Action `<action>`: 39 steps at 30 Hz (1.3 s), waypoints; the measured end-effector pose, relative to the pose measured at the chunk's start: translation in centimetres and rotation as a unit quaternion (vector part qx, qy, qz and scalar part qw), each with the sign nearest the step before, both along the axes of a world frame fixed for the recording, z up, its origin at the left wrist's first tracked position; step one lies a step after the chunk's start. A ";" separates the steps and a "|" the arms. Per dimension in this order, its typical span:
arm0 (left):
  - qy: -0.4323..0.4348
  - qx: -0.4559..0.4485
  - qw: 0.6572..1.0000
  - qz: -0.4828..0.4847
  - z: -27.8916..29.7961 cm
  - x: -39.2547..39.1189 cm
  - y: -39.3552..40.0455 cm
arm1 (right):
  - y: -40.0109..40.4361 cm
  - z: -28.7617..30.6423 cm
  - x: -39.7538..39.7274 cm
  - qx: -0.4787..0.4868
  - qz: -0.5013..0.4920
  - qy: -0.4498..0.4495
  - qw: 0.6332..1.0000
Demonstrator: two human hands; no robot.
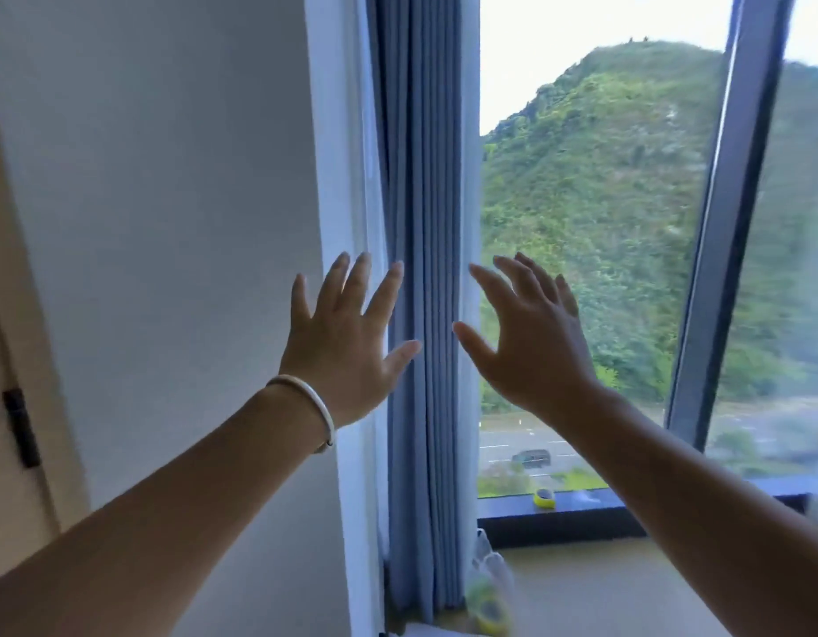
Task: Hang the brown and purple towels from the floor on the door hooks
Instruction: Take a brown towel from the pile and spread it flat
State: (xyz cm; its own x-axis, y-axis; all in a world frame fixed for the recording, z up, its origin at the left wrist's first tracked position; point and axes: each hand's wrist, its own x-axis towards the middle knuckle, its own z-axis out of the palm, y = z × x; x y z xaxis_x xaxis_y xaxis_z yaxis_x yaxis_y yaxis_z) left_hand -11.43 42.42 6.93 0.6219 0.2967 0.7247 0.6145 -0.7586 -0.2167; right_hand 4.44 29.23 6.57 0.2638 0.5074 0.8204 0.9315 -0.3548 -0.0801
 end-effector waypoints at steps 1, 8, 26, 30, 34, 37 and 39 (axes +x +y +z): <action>0.000 -0.001 1.000 -0.024 0.1 1.7 -1.2 | -1.7 0.1 1.2 -0.001 -0.022 0.001 1.000; -0.005 0.002 0.985 -0.174 0.4 14.3 -11.9 | -15.8 -0.2 9.0 -0.012 -0.153 0.005 0.988; 0.032 -0.031 0.879 -0.474 -3.0 37.8 -51.1 | -57.3 -4.1 20.6 -0.033 -0.448 0.037 0.893; 0.050 -0.038 0.845 -0.531 -4.3 41.0 -58.5 | -64.5 -5.3 21.4 -0.024 -0.498 0.060 0.865; 0.063 -0.039 0.813 -0.577 -5.2 44.3 -64.7 | -70.4 -6.3 22.4 -0.027 -0.557 0.075 0.826; 0.071 -0.025 0.793 -0.604 -5.9 47.0 -69.1 | -74.4 -7.2 23.5 -0.023 -0.588 0.083 0.804; 0.078 -0.026 0.777 -0.624 -6.4 49.2 -72.0 | -76.9 -7.7 24.5 -0.025 -0.610 0.083 0.788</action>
State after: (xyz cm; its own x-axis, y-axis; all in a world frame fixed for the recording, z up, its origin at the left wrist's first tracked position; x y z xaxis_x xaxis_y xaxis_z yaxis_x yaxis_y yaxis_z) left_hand 37.74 -29.58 0.48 0.5283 -0.5811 0.6191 -0.6367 -0.7535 -0.1639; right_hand 28.96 -47.69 -1.12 0.6815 -0.1767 0.7101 -0.1268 -0.9842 -0.1232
